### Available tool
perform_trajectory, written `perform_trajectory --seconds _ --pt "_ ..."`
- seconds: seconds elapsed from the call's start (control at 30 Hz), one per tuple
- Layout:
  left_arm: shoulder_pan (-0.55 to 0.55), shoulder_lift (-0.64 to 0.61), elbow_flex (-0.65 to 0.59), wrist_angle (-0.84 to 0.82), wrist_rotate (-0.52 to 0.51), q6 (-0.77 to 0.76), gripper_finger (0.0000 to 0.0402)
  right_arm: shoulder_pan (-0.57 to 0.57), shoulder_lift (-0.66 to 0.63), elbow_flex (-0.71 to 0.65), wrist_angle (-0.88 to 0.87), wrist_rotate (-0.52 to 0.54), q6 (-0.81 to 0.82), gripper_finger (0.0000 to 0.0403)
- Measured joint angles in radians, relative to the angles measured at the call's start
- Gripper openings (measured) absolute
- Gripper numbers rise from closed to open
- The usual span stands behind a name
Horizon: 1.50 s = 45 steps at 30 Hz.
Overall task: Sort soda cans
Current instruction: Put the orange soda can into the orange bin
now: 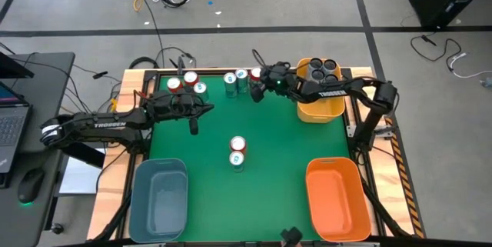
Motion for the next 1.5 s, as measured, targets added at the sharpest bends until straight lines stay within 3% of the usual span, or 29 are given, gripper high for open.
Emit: perform_trajectory --seconds 0.23,0.67,0.8,1.0,1.07,1.27,1.5 --pt "0.000 0.000 0.000 -0.001 0.000 -0.001 0.0002 -0.010 -0.029 0.000 -0.007 0.079 0.008 0.0380" --pt "0.000 0.000 0.000 -0.001 -0.001 -0.002 0.0002 -0.066 0.107 0.002 0.031 -0.005 0.090 0.0380" --pt "0.000 0.000 0.000 -0.001 -0.001 -0.002 0.0002 -0.067 0.131 0.002 0.054 -0.006 0.090 0.0359" --pt "0.000 0.000 0.000 -0.001 -0.001 -0.002 0.0002 -0.070 0.129 0.001 0.116 -0.006 0.068 0.0286" --pt "0.000 0.000 0.000 -0.002 -0.001 -0.002 0.0002 -0.070 0.128 0.001 0.145 -0.005 0.062 0.0280" --pt "0.000 0.000 0.000 -0.002 -0.001 -0.016 0.0002 -0.057 0.059 0.001 0.091 0.001 0.063 0.0280" --pt "0.000 0.000 0.000 -0.001 -0.001 -0.017 0.0002 0.019 -0.182 0.001 -0.129 0.094 0.067 0.0280"
